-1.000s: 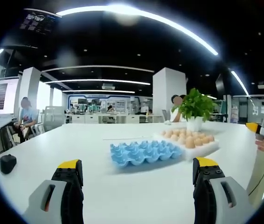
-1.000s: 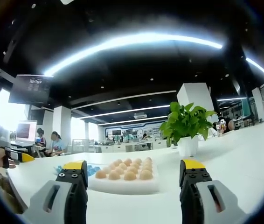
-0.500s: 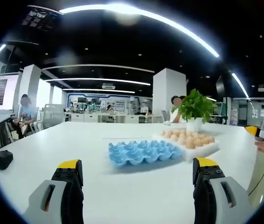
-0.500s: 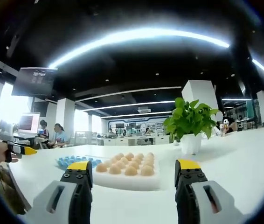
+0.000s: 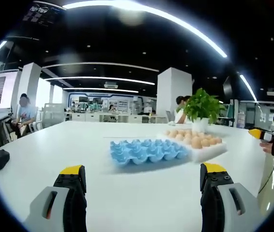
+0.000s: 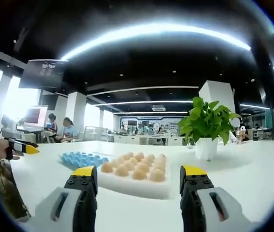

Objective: Pick up the eggs on the table and place them into the egg tray on the table

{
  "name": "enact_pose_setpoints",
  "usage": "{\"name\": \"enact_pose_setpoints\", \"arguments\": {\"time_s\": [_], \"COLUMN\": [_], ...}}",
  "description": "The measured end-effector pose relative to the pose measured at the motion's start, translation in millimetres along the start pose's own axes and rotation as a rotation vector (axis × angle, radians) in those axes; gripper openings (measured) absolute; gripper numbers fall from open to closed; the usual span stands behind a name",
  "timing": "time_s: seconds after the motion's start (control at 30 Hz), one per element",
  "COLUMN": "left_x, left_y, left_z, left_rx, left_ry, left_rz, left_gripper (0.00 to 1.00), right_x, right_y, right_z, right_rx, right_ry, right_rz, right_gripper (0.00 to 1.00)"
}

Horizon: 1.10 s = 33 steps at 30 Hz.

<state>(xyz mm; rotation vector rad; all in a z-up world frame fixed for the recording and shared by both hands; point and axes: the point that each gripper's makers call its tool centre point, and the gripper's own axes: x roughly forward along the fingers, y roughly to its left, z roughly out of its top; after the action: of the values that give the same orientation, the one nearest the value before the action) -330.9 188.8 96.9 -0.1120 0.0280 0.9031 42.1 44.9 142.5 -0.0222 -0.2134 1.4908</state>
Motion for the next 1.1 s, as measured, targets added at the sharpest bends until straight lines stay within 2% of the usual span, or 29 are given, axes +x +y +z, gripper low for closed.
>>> {"name": "enact_pose_setpoints", "arguments": {"time_s": [0.07, 0.1, 0.23, 0.37, 0.5, 0.6, 0.7, 0.8, 0.93, 1.1], "left_x": [-0.1, -0.7, -4.5, -6.8, -8.2, -9.1, -10.9, -13.4, -14.1, -10.9], "left_y": [0.1, 0.5, 4.7, 9.5, 9.2, 6.6, 5.3, 8.0, 12.5, 12.5], "left_z": [0.5, 0.7, 0.4, 1.4, 4.6, 8.0, 10.2, 9.4, 8.0, 4.7], "left_rx": [-0.003, -0.003, -0.013, -0.014, -0.017, -0.021, -0.022, -0.026, -0.031, -0.037], "left_ry": [-0.004, -0.005, -0.005, -0.007, -0.016, -0.028, -0.036, -0.037, -0.036, -0.031], "left_rz": [-0.002, -0.002, 0.003, 0.016, 0.012, 0.004, 0.001, 0.007, 0.018, 0.014], "left_gripper": [1.00, 0.99, 0.97, 0.97, 0.96, 0.96, 0.96, 0.96, 0.96, 0.95], "right_x": [9.0, 14.9, 28.8, 42.9, 66.4, 82.0, 91.6, 97.0, 101.8, 107.2], "right_y": [-14.0, -19.4, -31.4, -30.7, -32.4, -34.1, -34.1, -30.7, -31.6, -31.5], "right_z": [-13.5, -13.8, -17.0, -20.1, -36.2, -56.4, -76.7, -88.8, -93.1, -94.9], "right_rx": [0.020, 0.018, 0.008, -0.014, -0.017, -0.026, -0.038, -0.059, -0.079, -0.084], "right_ry": [0.075, 0.075, 0.094, 0.132, 0.236, 0.334, 0.423, 0.471, 0.496, 0.517], "right_rz": [0.005, 0.013, 0.028, 0.081, 0.158, 0.200, 0.230, 0.259, 0.275, 0.293], "right_gripper": [0.53, 0.51, 0.57, 0.55, 0.55, 0.51, 0.50, 0.49, 0.37, 0.38]}}
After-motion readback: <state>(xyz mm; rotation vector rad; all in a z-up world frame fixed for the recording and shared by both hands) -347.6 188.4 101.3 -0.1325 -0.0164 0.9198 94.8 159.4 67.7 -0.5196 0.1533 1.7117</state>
